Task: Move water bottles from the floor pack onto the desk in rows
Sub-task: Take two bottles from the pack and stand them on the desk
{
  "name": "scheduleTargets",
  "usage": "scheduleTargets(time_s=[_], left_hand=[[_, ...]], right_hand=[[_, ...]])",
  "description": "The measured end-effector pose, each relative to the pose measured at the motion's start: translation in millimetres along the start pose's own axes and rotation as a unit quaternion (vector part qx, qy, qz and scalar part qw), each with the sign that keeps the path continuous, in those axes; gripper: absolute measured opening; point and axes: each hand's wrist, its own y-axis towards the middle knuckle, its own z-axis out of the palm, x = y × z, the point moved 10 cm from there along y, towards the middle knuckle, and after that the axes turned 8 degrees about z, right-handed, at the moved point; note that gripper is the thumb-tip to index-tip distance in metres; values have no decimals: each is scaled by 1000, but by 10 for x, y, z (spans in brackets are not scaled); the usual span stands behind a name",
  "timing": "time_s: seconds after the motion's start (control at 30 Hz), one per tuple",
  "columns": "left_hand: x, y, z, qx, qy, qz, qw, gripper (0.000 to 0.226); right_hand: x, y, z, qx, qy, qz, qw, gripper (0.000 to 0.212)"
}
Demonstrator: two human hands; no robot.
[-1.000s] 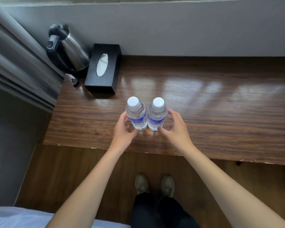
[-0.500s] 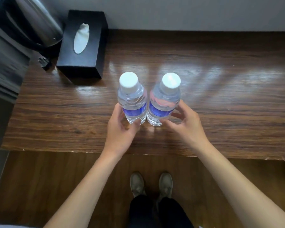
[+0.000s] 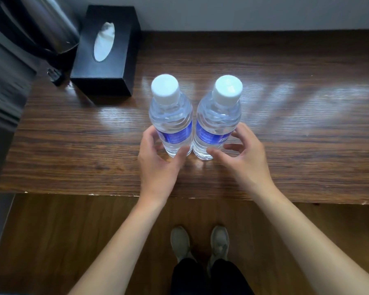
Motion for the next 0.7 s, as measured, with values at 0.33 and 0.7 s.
scheduleTargets(time_s=[0.33, 0.7], left_hand=[[23, -18, 94, 81, -70, 8, 994, 67], [152, -55, -86, -1, -24, -15, 1000, 63]], right_hand=[[11, -79, 19, -53, -9, 5, 999, 57], [-58, -77, 70, -73, 13, 12, 997, 58]])
